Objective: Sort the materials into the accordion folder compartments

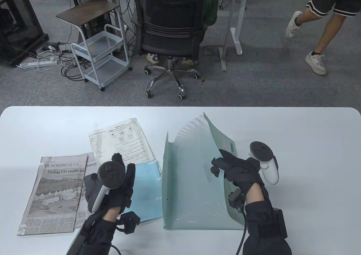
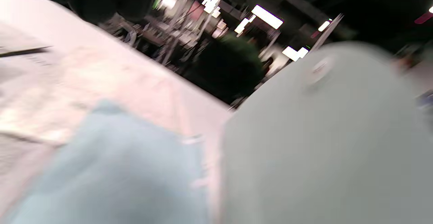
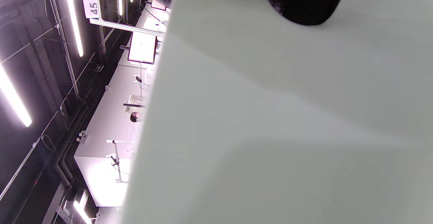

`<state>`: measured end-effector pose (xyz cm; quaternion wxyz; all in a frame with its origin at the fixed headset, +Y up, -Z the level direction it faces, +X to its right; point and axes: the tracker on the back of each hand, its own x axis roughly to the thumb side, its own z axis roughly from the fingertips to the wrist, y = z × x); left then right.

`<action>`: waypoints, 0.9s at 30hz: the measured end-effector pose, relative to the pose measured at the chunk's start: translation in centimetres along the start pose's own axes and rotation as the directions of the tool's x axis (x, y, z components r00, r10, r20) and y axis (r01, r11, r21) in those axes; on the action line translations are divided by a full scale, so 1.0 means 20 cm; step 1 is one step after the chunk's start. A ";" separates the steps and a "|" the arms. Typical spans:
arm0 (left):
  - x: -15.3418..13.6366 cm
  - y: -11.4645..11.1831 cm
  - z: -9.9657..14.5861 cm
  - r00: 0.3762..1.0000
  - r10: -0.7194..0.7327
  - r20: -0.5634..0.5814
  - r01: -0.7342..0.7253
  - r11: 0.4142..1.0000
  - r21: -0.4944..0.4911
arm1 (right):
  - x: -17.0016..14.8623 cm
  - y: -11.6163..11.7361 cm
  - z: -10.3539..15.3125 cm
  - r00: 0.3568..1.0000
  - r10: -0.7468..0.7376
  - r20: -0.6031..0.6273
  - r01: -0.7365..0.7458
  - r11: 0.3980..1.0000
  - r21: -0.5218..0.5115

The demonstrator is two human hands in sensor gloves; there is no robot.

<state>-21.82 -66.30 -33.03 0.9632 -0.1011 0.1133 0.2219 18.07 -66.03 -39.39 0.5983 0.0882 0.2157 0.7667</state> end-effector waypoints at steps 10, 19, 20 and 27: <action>-0.10 -0.22 -0.28 0.974 -0.030 -0.224 -0.002 0.990 -0.138 | 0.00 0.01 0.00 1.000 -0.009 -0.003 0.009 1.000 0.003; 0.00 -0.32 -0.49 0.937 -0.175 -0.302 0.110 0.969 -0.221 | 0.00 0.01 0.00 1.000 -0.018 -0.008 0.018 1.000 0.011; 0.00 -0.34 -0.51 0.925 -0.196 -0.325 0.111 0.959 -0.262 | 0.00 0.01 0.00 1.000 -0.020 -0.009 0.020 1.000 0.011; 0.06 -0.38 -0.58 0.900 -0.275 -0.338 0.158 0.929 -0.334 | 0.00 0.01 0.00 1.000 -0.023 -0.012 0.023 1.000 0.014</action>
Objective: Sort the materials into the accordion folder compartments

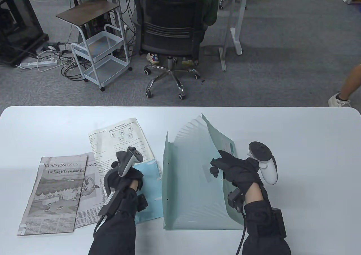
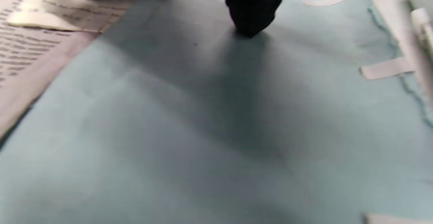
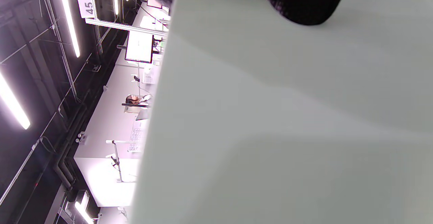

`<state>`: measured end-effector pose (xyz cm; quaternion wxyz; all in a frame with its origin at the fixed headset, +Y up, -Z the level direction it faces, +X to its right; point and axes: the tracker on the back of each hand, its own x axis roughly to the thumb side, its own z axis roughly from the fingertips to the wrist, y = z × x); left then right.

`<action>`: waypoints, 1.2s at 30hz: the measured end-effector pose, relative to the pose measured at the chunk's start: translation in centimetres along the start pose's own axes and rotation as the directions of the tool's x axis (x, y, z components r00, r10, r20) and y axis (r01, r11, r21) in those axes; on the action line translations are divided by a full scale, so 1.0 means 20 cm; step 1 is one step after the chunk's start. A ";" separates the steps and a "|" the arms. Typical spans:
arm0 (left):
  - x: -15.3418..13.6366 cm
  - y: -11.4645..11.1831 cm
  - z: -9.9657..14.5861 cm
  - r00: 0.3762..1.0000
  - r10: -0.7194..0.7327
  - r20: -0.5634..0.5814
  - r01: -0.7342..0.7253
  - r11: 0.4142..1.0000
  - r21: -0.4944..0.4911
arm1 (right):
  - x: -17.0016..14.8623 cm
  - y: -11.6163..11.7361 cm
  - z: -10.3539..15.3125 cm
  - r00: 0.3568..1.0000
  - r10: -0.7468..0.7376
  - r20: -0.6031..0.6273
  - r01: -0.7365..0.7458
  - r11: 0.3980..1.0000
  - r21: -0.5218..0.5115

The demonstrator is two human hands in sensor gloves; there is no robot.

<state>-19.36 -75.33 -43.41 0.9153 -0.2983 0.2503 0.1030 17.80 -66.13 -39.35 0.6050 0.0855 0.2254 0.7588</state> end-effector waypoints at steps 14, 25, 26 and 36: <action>-0.06 0.05 -0.07 0.990 0.139 -0.036 -0.140 0.989 -0.043 | -0.01 0.02 -0.01 1.000 0.003 -0.009 -0.003 1.000 0.008; -0.06 0.04 -0.06 0.987 0.161 -0.007 -0.161 0.987 0.021 | -0.01 0.04 -0.02 1.000 0.014 -0.016 -0.014 1.000 0.010; -0.05 0.04 -0.06 0.989 0.145 -0.006 -0.145 0.989 0.041 | -0.01 0.04 -0.02 1.000 0.013 -0.016 -0.013 1.000 0.011; 0.02 0.01 0.03 0.998 -0.058 -0.025 0.062 0.980 0.188 | 0.00 0.04 -0.03 1.000 0.012 -0.013 -0.012 1.000 0.008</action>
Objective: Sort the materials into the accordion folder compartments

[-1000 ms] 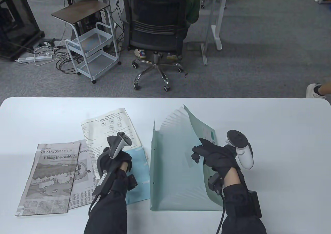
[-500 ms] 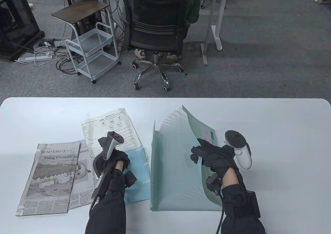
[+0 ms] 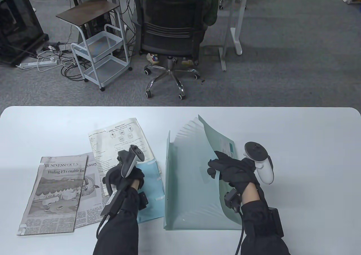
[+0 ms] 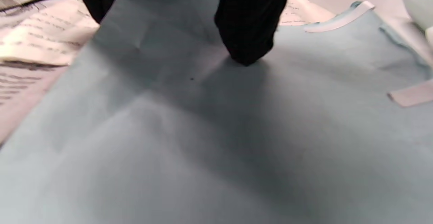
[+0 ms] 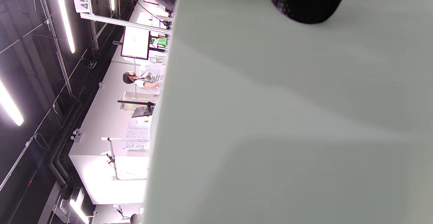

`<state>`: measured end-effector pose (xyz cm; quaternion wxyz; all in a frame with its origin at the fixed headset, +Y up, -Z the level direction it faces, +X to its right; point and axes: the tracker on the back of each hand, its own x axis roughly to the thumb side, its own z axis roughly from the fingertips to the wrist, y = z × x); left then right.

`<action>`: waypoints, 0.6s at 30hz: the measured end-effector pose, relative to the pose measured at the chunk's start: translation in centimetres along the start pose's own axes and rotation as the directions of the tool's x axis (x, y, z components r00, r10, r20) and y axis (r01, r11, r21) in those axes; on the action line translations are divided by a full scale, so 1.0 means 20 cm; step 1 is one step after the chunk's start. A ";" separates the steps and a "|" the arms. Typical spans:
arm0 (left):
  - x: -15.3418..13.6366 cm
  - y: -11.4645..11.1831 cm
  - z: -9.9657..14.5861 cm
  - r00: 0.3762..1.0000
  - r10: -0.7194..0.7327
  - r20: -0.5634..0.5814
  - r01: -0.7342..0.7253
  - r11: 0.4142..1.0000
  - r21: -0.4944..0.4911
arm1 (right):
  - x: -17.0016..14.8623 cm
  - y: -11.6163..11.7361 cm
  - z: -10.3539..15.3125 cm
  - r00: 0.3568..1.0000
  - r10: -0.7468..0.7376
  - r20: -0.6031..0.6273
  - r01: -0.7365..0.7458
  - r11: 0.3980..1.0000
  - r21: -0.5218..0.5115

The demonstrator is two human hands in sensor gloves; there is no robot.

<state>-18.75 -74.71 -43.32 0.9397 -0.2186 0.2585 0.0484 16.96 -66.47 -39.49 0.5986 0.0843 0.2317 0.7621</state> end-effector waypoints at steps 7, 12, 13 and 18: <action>-0.07 0.16 0.10 0.983 0.184 0.008 -0.184 0.983 -0.017 | 0.00 -0.01 0.00 1.000 -0.002 0.002 0.002 1.000 -0.004; -0.16 0.27 0.18 0.944 0.326 0.038 -0.328 0.944 0.029 | 0.00 -0.01 0.00 1.000 -0.007 0.003 0.007 1.000 -0.003; -0.18 0.29 0.19 0.930 0.365 0.045 -0.366 0.930 0.021 | 0.00 -0.01 0.00 1.000 -0.008 0.004 0.008 1.000 -0.004; -0.26 0.30 0.21 0.782 0.623 0.024 -0.613 0.776 -0.149 | 0.00 -0.01 0.00 1.000 -0.007 0.000 0.007 1.000 -0.002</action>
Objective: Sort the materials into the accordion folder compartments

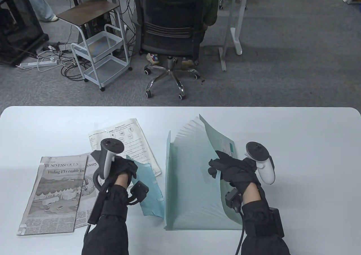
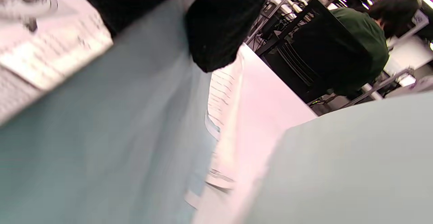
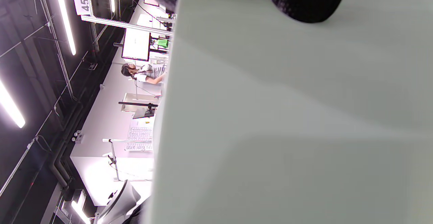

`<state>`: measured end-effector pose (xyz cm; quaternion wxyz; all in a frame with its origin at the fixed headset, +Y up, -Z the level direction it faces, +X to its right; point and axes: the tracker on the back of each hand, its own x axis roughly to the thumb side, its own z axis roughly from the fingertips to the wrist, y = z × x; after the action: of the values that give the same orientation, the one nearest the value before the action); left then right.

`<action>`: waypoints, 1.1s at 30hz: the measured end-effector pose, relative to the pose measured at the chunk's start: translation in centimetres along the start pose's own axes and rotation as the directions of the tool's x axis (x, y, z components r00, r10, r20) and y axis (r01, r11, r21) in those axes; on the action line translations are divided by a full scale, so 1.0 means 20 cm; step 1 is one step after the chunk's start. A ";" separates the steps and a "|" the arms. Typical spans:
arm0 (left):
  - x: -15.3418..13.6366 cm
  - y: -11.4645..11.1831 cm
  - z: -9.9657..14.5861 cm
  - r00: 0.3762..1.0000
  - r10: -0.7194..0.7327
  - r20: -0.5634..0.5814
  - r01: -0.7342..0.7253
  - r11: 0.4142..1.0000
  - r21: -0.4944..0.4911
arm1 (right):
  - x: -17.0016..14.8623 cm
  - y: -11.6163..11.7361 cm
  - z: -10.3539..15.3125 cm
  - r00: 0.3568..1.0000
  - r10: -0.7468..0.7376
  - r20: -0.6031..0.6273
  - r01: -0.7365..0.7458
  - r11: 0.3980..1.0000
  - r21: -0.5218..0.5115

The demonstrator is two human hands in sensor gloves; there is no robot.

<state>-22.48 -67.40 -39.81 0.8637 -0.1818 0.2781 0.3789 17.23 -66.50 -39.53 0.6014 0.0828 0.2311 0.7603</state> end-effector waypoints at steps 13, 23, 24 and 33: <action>-0.05 -0.04 0.02 0.999 0.043 0.014 -0.040 0.985 -0.168 | 0.00 0.00 0.00 1.000 -0.014 0.019 0.014 1.000 0.003; 0.17 0.37 0.33 0.977 -0.147 0.155 0.114 0.972 0.205 | -0.01 0.00 0.00 1.000 -0.009 0.030 0.009 1.000 -0.004; 0.20 0.42 0.38 0.975 -0.140 0.175 0.092 0.961 0.260 | -0.01 0.00 0.00 1.000 -0.008 0.030 0.008 1.000 -0.003; 0.32 0.58 0.64 0.933 -0.036 0.359 -0.096 0.934 0.345 | -0.01 0.00 0.00 0.999 -0.009 0.034 0.009 1.000 -0.001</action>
<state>-23.36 -49.61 -35.00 0.9124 0.0548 0.1826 0.3622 17.30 -66.67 -39.56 0.6085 0.0944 0.2209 0.7563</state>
